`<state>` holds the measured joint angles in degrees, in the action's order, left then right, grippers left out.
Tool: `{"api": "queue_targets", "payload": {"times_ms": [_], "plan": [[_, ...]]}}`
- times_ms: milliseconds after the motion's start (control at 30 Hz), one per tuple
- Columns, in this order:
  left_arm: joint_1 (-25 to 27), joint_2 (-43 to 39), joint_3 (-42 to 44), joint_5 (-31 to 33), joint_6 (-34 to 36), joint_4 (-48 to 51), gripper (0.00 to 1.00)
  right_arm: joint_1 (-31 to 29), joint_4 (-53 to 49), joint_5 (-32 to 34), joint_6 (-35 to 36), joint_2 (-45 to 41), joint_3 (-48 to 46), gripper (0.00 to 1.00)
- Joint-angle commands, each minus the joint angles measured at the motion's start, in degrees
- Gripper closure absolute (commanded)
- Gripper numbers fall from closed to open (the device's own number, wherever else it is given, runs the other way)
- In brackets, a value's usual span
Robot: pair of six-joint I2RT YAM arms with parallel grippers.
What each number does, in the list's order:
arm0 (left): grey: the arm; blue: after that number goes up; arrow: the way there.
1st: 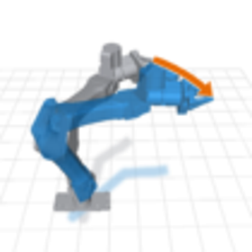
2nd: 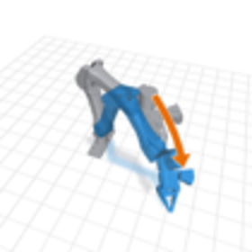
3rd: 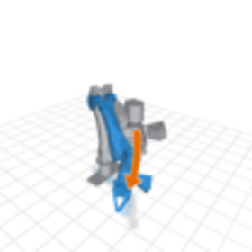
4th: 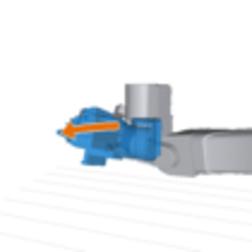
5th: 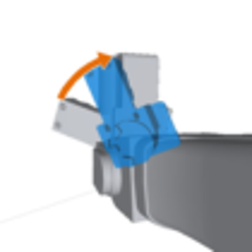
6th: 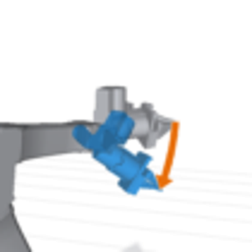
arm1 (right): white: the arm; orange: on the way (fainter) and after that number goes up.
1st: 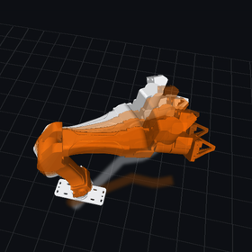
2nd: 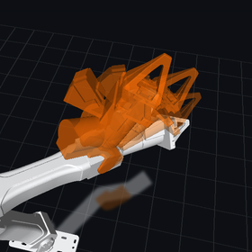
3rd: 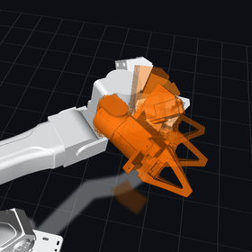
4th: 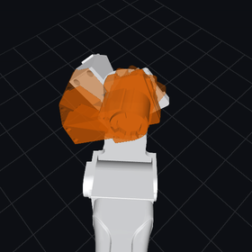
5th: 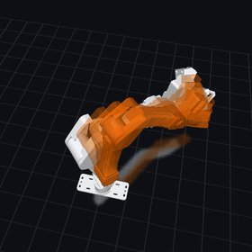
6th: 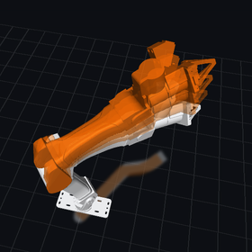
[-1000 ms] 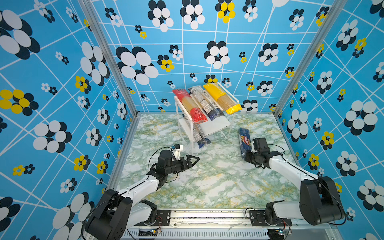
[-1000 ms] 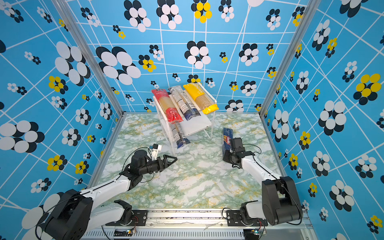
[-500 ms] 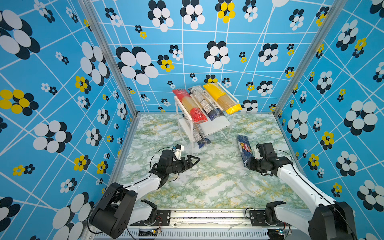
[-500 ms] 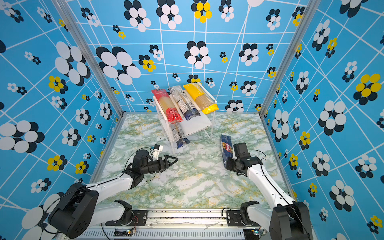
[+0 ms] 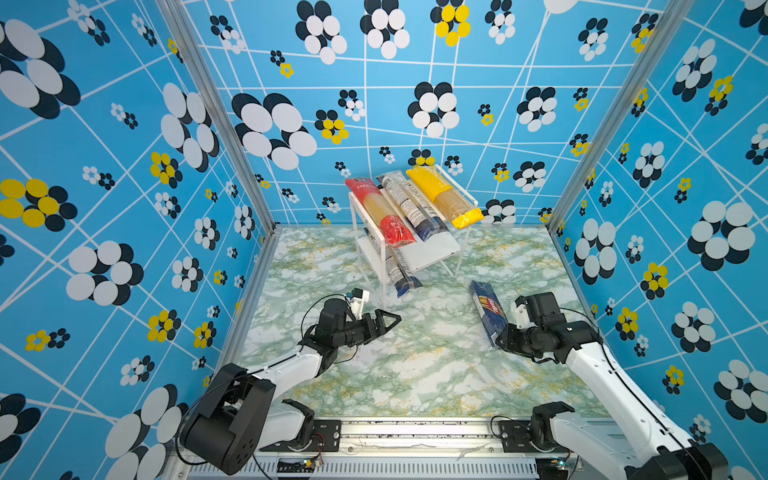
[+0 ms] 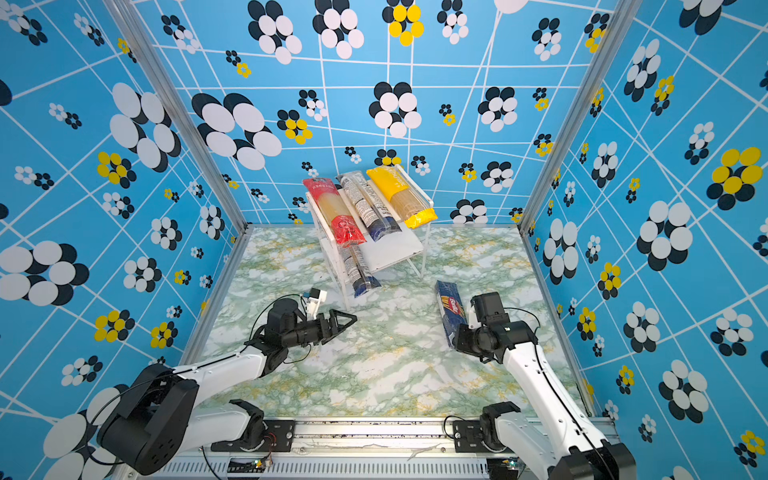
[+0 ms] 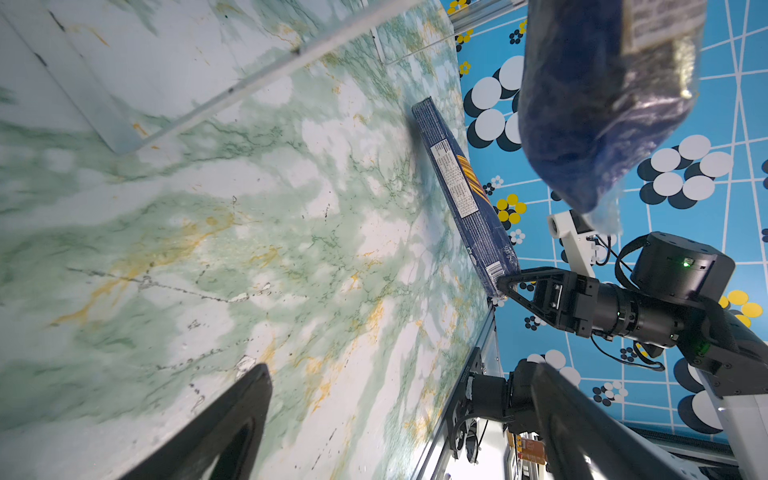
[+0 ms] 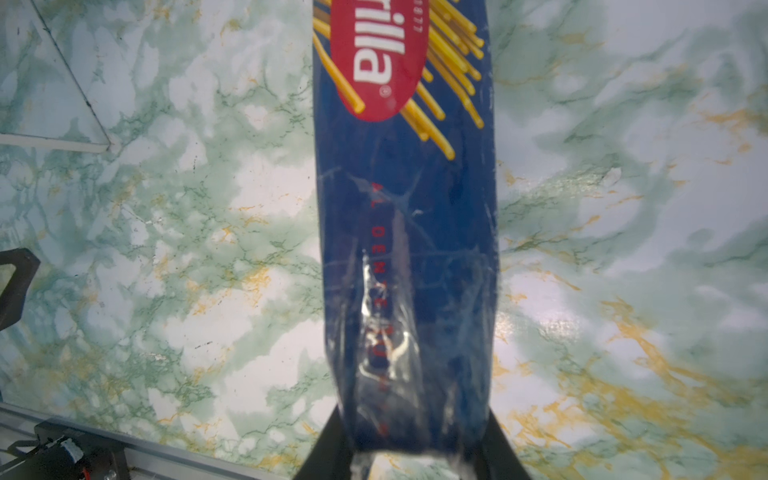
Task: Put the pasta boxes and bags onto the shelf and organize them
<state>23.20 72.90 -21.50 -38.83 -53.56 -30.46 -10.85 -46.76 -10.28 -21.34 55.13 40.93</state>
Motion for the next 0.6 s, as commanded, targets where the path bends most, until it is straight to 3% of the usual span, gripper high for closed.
{"api": "queue_targets", "payload": {"times_ms": [0,567], "plan": [[-0.53,0.99,-1.54,-1.25,0.21,-1.62,0.01,-0.31,1.04,-4.2,1.83,-2.77,3.79,1.0],[-0.58,1.89,-1.52,-1.43,0.21,-2.15,0.01,-0.35,2.86,-15.41,0.14,-4.96,6.32,1.0]]}}
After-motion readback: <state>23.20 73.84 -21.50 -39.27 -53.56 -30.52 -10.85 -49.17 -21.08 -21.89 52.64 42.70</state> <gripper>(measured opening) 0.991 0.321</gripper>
